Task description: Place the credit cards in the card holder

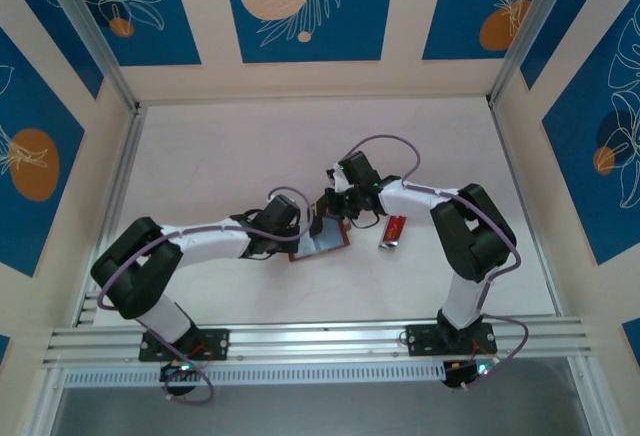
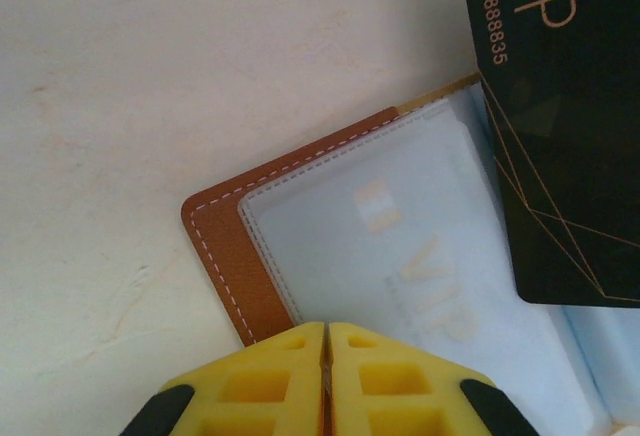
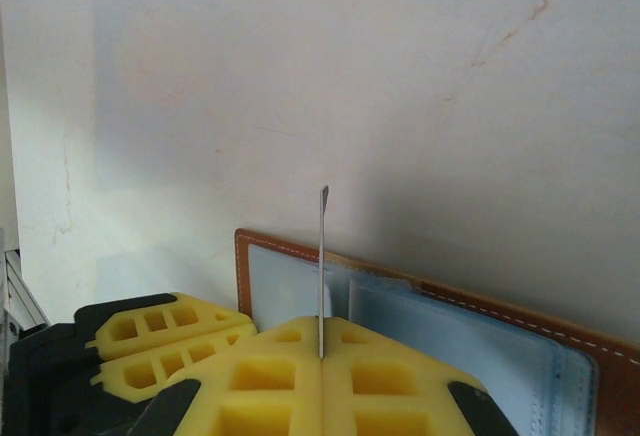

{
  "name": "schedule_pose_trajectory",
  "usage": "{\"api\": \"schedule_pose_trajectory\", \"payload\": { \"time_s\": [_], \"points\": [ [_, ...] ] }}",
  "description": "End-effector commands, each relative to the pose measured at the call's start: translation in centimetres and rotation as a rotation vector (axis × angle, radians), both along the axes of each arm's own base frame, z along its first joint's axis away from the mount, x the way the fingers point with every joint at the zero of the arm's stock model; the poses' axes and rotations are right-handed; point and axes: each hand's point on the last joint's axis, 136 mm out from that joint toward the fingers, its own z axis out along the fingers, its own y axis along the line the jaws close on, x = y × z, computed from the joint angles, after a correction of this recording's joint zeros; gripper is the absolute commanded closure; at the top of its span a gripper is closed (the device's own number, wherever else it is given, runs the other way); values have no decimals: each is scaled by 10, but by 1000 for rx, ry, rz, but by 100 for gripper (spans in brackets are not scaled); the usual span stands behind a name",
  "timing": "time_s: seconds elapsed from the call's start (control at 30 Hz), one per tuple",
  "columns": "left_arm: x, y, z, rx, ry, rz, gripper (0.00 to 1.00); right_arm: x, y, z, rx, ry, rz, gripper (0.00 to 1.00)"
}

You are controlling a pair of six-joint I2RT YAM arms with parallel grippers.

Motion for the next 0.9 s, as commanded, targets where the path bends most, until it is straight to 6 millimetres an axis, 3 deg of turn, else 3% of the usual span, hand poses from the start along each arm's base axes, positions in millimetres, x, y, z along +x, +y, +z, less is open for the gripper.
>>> {"api": "schedule_pose_trajectory", "payload": {
  "time_s": [0.0, 0.53, 0.87],
  "points": [
    [-20, 23, -29, 95, 90, 18, 91, -4, -2, -7, -5, 14, -1, 100],
    [-20, 22, -31, 93, 93, 18, 91, 8, -15, -8, -13, 8, -38, 100],
    [-20, 20, -32, 92, 96, 19, 91, 4, -5, 0, 51, 18, -10, 100]
  ]
}}
